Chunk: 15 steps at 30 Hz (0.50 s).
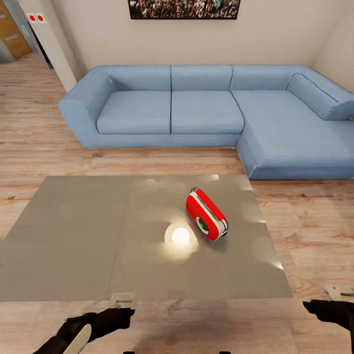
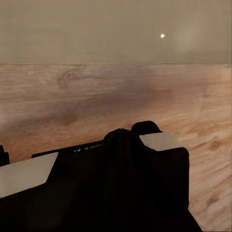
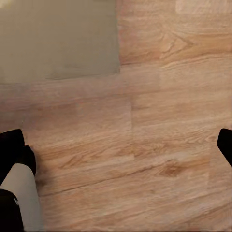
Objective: Turn on the radio receiver that's on the table in the living room.
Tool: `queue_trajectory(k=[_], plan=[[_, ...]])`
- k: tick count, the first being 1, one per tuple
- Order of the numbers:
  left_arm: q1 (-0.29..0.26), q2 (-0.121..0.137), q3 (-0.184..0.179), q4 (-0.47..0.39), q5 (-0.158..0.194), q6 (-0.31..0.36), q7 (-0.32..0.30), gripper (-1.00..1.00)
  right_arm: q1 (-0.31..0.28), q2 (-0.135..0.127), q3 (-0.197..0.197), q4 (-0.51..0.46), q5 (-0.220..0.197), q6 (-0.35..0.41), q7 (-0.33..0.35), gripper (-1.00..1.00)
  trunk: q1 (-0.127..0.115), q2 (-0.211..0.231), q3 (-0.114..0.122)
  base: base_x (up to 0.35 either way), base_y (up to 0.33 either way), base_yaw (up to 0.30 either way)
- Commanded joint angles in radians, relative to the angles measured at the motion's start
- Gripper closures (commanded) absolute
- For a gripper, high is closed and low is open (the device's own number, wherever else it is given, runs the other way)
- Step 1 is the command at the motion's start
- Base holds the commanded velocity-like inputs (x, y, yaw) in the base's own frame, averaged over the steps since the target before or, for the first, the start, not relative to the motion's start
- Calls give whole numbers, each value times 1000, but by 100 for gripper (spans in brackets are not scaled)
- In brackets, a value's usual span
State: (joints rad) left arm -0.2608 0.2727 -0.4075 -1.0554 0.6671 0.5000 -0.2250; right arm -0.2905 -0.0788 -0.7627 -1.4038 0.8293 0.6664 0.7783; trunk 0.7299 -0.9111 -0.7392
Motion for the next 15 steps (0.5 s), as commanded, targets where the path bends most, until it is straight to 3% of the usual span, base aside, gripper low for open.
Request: queue_trajectory(k=[1,4,5,7,11,15], plan=[[1,0,-15,21,0,-17,0,100,2,-1,-10,23,-1,-12,0,-100,0,0,2,0,0,0],[2,-2,-77,94,-1,-65,0,100,6,-2,-41,107,1,-61,-5,-100,0,0,6,0,0,0],[3,-3,-117,146,2,-94,1,100,7,-3,-54,174,1,-99,-9,-100,0,0,8,0,0,0],[3,-5,-143,214,5,-126,2,100,9,-5,-63,270,2,-135,-11,-100,0,0,11,0,0,0],[3,-9,-159,333,6,-168,1,100,9,-11,-72,456,5,-194,-22,-100,0,0,17,0,0,0],[3,-22,-163,461,7,-213,0,100,9,-24,-76,673,24,-276,-93,-100,0,0,24,0,0,0]])
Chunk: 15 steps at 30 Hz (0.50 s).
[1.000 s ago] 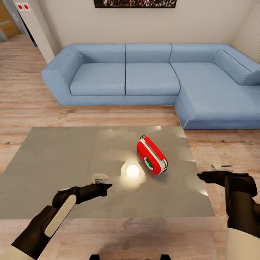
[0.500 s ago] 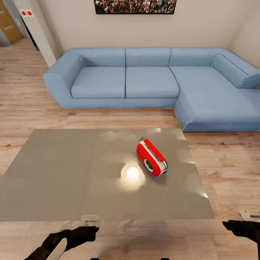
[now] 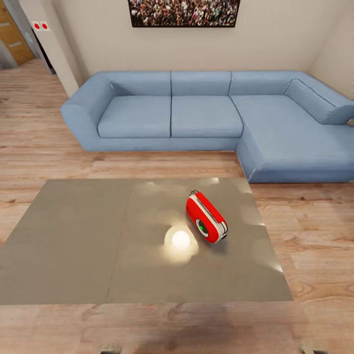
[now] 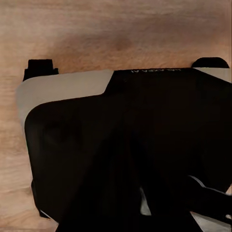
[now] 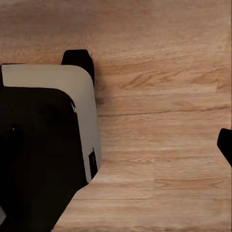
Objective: Turn on the radio receiver that's on the table in the living room.
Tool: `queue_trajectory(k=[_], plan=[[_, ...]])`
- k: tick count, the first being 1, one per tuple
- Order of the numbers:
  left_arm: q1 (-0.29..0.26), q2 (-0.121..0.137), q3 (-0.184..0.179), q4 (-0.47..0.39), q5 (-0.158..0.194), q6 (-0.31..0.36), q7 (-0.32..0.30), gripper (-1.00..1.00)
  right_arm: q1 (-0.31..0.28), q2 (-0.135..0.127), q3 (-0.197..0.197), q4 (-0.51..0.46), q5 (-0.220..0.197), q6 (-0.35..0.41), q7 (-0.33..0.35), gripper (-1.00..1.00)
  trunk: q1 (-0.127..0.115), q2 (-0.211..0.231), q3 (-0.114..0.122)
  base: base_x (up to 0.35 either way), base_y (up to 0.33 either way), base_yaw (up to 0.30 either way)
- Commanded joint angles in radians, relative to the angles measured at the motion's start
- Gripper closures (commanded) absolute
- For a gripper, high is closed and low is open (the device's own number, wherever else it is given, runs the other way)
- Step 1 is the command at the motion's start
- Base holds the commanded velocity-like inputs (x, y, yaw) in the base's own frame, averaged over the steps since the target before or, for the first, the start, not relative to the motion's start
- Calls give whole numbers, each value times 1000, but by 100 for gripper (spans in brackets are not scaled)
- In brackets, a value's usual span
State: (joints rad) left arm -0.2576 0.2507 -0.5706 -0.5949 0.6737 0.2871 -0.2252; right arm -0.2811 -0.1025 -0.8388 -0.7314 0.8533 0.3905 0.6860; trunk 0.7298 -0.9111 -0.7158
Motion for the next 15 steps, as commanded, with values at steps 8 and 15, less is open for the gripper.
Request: queue_trajectory(k=[8,15], plan=[[0,-113,0,358,-14,-156,0,100,0,-5,5,532,59,-280,-340,-100,0,0,13,0,0,0],[0,-151,0,492,-13,-184,6,100,0,4,11,715,60,-360,-434,-100,0,0,24,0,0,0]])
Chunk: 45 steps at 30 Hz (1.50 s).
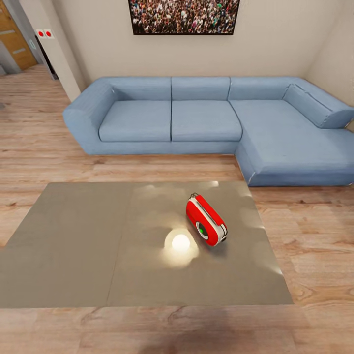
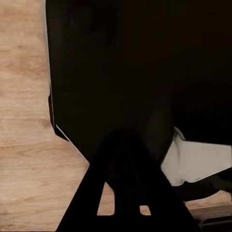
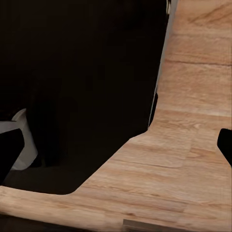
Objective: Turn on the radio receiver that's on the table in the living room.
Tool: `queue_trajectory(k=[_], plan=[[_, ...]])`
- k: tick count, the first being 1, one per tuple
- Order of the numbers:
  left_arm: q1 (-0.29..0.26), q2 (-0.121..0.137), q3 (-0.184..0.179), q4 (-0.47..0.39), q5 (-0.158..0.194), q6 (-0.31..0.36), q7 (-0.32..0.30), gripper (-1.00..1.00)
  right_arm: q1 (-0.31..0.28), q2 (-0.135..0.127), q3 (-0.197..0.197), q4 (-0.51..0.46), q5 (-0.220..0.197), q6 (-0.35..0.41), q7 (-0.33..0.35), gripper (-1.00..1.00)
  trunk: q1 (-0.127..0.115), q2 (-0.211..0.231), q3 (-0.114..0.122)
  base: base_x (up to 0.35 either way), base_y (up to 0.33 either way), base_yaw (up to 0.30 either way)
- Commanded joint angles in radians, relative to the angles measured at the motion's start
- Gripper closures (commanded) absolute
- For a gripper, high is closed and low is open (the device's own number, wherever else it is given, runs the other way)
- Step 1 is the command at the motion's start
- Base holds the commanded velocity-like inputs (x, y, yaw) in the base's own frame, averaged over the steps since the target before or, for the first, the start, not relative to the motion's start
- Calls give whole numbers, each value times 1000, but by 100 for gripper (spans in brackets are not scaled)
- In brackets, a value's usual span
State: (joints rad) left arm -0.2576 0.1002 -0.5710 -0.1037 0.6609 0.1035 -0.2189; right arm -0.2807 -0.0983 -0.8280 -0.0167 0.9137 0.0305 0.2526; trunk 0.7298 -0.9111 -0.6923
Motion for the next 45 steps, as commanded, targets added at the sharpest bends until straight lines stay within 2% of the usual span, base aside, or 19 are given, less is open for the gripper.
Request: queue_trajectory(k=[1,4,9,12,16,26,37,45], plan=[[0,-3,0,6,0,0,1,100,0,1,0,4,0,-1,-3,-100,0,0,2,0,0,0],[0,-12,1,25,1,-4,3,100,14,11,1,14,-1,-4,-21,-100,0,0,6,0,0,0],[0,-16,1,34,3,-7,4,100,58,64,0,18,-1,-44,-79,-100,0,0,14,0,0,0],[0,-21,2,38,4,-7,4,100,64,74,0,33,-1,-56,-103,-100,0,0,19,0,0,0],[0,-26,2,59,7,-7,5,100,88,78,0,45,-2,-85,-113,-100,0,0,26,0,0,0],[0,-35,3,64,9,-7,6,100,92,81,0,46,-2,-97,-118,-100,0,0,42,0,0,0],[0,-29,7,63,17,-36,7,100,92,83,0,46,-2,-107,-118,-100,0,0,59,0,0,0],[0,-33,5,60,4,-42,7,100,92,84,0,46,-2,-107,-118,-100,0,0,72,0,0,0]])
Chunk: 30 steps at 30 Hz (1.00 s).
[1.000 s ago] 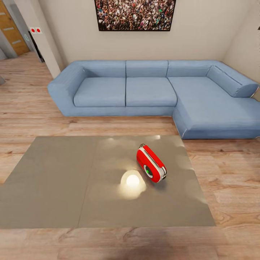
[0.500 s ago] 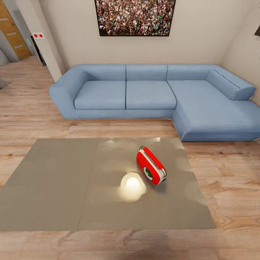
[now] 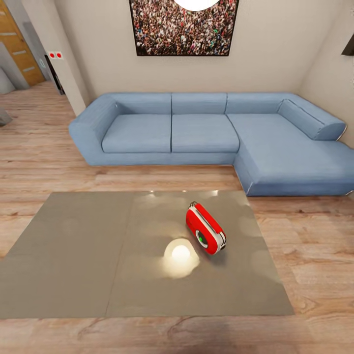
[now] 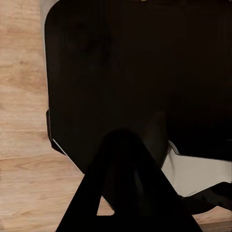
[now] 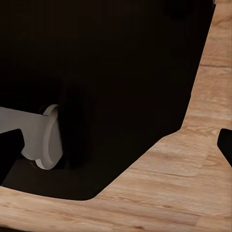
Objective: Turn on the radio receiver that's on the table in the living room.
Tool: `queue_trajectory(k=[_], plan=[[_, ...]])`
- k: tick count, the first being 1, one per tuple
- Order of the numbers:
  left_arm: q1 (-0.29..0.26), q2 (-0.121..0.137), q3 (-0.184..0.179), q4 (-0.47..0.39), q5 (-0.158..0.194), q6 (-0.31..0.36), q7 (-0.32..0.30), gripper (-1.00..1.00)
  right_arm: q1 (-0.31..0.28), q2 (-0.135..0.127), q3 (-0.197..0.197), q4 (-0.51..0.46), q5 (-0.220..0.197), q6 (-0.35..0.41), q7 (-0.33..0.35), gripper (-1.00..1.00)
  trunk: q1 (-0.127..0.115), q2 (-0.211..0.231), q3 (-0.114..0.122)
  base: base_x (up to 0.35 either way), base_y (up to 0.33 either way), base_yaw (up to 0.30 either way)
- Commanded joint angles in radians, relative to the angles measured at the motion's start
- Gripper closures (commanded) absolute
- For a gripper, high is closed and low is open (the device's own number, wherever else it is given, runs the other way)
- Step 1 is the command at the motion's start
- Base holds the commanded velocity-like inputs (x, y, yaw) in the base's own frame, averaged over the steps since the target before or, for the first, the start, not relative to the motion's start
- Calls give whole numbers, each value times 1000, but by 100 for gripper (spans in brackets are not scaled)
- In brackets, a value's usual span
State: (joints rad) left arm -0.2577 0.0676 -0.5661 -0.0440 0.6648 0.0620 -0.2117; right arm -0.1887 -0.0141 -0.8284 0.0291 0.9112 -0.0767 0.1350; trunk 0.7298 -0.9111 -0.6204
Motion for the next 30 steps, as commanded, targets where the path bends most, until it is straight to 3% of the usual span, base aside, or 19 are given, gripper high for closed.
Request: queue_trajectory(k=[1,30], plan=[[0,0,0,0,0,0,0,100,0,0,0,0,0,0,0,-100,0,0,2,0,0,0],[0,1,0,4,0,1,0,100,0,1,0,0,0,2,0,-100,0,0,48,0,0,0]])
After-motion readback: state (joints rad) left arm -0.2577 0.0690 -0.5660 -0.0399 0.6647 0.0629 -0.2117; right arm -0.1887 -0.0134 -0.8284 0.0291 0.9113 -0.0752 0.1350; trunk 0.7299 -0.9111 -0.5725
